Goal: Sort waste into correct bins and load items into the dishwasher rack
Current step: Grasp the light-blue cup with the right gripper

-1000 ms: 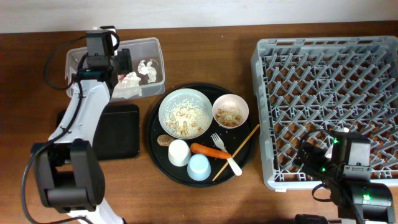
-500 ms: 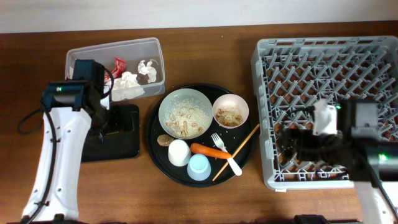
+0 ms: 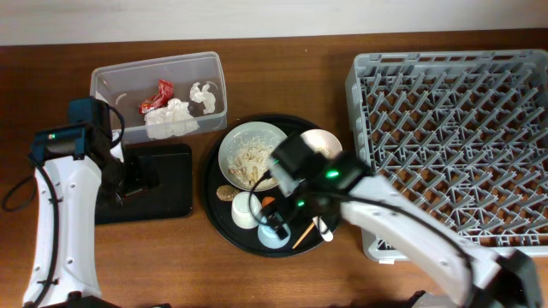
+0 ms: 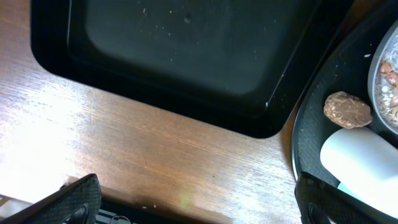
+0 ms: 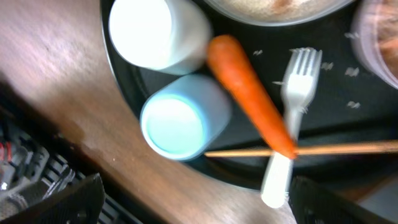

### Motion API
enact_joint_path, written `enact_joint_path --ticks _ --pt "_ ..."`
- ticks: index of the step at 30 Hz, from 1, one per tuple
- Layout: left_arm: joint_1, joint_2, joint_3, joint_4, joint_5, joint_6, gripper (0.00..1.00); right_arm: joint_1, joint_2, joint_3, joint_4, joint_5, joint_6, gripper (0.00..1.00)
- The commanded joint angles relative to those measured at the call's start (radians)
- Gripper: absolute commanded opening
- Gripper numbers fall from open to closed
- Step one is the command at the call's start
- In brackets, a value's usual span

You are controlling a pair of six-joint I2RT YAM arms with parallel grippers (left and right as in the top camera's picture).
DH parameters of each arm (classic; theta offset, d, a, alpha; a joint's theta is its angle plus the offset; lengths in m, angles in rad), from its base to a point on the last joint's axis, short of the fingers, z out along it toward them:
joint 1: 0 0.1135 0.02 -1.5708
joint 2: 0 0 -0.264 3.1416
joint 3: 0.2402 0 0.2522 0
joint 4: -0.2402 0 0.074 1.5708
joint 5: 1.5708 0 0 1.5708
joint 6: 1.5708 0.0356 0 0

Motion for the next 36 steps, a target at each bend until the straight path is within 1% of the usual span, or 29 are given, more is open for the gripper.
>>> enact_joint_path --ticks 1,2,4,10,29,30,34,36 --pt "0.003 -0.02 -0.006 0.012 0.011 -0.017 0.99 0.079 0.093 0.013 0.041 0.068 0.053 0.98" --pt "0.003 -0.02 -0.006 0.016 0.011 -0.017 0.99 0.096 0.114 0.013 0.056 0.069 0.053 0.98" --pt "0.003 -0.02 -0.006 0.016 0.011 -0.017 0.99 0.116 0.155 0.012 0.08 0.11 0.113 0.98" --pt "0.003 -0.02 -0.006 0.022 0.011 -0.017 0.99 0.116 0.212 0.007 0.084 0.12 0.117 0.98" --pt "0.003 -0.02 -0.006 0.023 0.011 -0.017 0.99 0.116 0.213 -0.077 0.16 0.102 0.117 0.99" --pt "0.003 -0.02 -0.006 0.023 0.011 -0.017 0.99 0.116 0.213 -0.079 0.16 0.102 0.117 0.98" --pt "0.003 -0.02 -0.006 0.023 0.011 -0.017 0.99 0.116 0.213 -0.083 0.181 0.102 0.117 0.82" --pt "0.003 -0.02 -0.006 0.024 0.011 -0.017 0.99 0.116 0.213 -0.083 0.182 0.102 0.117 0.79"
